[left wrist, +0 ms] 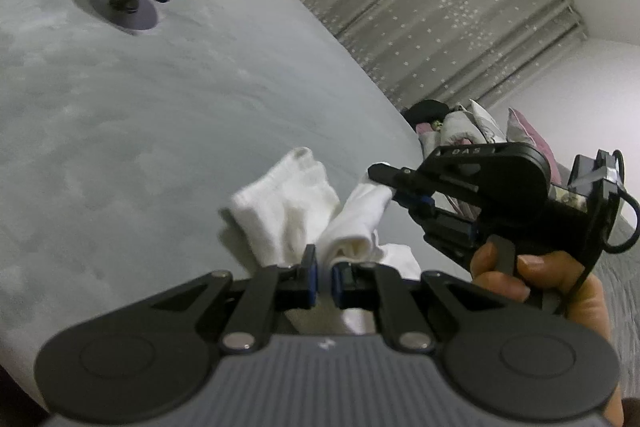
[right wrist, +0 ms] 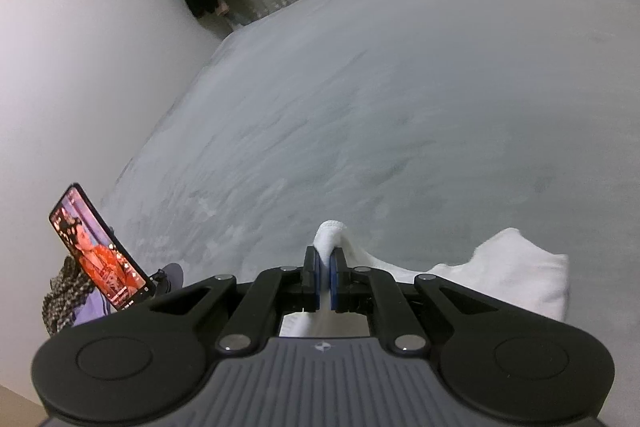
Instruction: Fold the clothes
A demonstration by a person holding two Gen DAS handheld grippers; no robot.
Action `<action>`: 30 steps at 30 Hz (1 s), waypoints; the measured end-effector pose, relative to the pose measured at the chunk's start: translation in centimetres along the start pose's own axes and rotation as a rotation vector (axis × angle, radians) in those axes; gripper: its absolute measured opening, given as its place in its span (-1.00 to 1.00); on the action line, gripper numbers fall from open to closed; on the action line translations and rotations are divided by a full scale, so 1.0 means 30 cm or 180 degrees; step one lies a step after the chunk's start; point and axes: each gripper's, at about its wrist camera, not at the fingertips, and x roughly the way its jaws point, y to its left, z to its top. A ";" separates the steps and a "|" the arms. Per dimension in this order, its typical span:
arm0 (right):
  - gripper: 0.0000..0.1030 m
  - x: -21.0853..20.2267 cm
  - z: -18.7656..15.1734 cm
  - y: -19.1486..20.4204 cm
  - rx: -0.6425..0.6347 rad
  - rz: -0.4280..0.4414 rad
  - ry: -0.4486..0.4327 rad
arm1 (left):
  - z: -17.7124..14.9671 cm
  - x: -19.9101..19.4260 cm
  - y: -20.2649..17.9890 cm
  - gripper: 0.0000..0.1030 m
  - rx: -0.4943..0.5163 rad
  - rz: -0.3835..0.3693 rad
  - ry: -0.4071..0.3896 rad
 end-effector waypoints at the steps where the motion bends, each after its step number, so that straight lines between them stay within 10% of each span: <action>1: -0.88 0.014 -0.001 0.010 -0.0010 -0.0001 0.0012 | 0.006 0.003 0.014 -0.86 -0.0016 0.0010 -0.0002; 8: -0.79 0.080 -0.028 0.026 -0.0034 0.0057 0.0110 | 0.037 0.038 0.065 -0.83 -0.0085 0.0052 0.0034; 14: -0.15 0.016 -0.028 -0.024 -0.0043 0.0238 -0.0065 | 0.057 -0.019 0.042 -0.13 0.0212 0.0123 -0.0087; 20: -0.13 -0.097 -0.058 -0.142 0.0154 -0.0067 -0.0433 | 0.129 -0.043 -0.044 0.02 0.0909 0.0187 -0.0184; 30: -0.44 -0.162 -0.241 -0.155 -0.0801 -0.0823 -0.0912 | 0.170 0.182 -0.234 -0.69 0.2100 -0.0037 0.0265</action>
